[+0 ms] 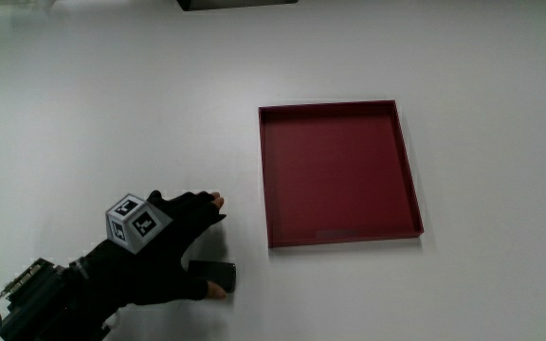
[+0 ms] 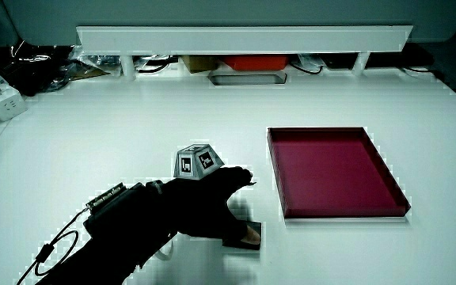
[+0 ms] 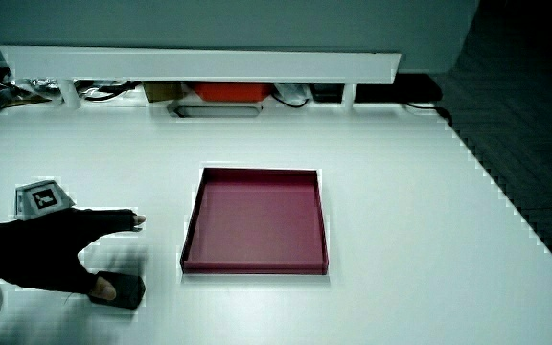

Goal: Pick charger from desk

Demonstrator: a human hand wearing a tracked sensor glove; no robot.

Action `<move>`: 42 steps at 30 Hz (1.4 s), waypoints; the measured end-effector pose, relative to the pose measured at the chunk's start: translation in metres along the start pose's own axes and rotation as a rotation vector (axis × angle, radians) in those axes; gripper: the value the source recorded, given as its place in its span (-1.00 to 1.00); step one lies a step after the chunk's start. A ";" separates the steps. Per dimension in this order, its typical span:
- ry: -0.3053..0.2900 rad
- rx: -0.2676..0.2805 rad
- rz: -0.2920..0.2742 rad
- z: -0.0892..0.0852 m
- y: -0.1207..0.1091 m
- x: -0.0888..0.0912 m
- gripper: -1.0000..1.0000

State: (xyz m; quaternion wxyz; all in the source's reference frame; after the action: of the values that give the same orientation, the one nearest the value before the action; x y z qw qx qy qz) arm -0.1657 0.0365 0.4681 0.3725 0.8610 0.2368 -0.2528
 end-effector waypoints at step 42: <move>0.079 0.060 -0.073 -0.030 -0.011 0.009 0.64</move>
State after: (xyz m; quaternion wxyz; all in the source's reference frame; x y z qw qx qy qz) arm -0.1580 0.0680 0.4751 0.3273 0.8719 0.2748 -0.2390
